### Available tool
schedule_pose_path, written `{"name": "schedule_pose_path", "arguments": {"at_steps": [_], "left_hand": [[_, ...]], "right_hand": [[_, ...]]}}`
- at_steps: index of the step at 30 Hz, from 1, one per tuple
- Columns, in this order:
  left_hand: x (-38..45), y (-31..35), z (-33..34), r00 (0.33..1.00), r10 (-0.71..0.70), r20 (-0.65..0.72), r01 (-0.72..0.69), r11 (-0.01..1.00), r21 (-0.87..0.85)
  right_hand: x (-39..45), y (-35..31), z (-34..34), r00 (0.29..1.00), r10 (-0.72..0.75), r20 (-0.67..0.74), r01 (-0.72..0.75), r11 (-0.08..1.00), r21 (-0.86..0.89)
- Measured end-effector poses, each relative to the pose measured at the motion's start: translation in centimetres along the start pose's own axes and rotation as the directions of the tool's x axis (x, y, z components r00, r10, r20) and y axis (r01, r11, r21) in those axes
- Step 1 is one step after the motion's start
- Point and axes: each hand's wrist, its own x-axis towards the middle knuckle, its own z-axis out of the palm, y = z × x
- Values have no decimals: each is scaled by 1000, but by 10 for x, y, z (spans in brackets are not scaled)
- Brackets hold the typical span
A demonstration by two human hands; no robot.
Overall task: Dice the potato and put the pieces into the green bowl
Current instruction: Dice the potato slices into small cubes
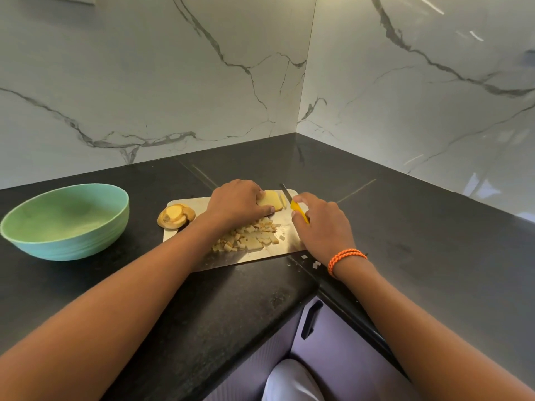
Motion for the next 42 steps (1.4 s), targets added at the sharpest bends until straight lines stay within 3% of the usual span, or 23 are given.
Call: {"name": "schedule_pose_path", "arguments": {"at_steps": [13,17,30,42], "left_hand": [[-1,0,1,999,29,-42,-30,1000,-3],[-3,1,0,998,24,-57,-25,1000,-5],[-4,5,-1,999,-7,-49,6,1000,-24],[-4,2,-4,999,-9,-49,5,998,-70]], "right_hand": [[20,-1,19,998,-53,-26,50,994,-95],[24,-3,22,997,-73,21,76,983,-167],[-5,2,0,993,-33,114,43,995,-85],[-27,4,-17,995,-8,102,17,996,-92]]}}
